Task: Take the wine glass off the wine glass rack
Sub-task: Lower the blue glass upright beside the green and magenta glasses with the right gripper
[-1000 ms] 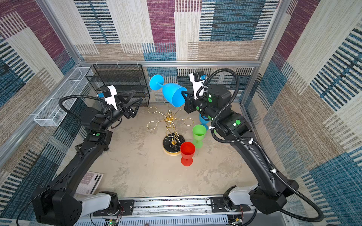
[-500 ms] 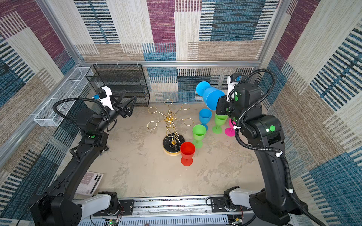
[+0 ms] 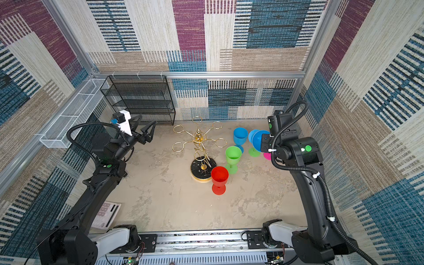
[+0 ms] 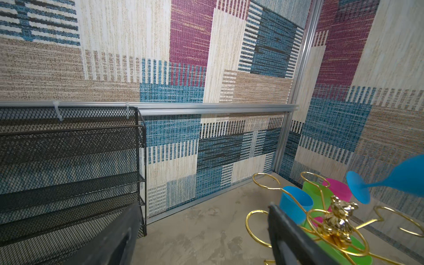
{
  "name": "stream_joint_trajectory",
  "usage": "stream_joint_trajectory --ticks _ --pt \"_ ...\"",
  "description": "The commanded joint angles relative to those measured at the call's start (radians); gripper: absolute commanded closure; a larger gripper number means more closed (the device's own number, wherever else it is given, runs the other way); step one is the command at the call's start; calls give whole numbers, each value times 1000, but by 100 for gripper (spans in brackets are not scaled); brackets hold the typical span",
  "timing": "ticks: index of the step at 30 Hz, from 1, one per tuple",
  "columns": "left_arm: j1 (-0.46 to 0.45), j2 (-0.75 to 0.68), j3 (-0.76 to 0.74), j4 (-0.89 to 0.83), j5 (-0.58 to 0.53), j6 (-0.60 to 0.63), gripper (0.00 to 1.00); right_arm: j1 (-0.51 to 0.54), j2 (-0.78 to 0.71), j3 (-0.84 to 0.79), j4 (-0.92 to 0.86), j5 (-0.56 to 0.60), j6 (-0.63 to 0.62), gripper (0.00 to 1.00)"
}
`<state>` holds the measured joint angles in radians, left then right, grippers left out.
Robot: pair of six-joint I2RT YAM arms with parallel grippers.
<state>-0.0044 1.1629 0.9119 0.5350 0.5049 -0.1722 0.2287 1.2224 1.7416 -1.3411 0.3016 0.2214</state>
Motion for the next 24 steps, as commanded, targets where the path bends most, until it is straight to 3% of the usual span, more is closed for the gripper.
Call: stream_joint_trajectory --ticks 1,24 --pt "13 -8 -14 49 -11 19 11 -4 -8 -10 19 -47 -16 100" --pt "46 0 -44 66 -11 11 11 -28 136 -235 112 -144 7 100"
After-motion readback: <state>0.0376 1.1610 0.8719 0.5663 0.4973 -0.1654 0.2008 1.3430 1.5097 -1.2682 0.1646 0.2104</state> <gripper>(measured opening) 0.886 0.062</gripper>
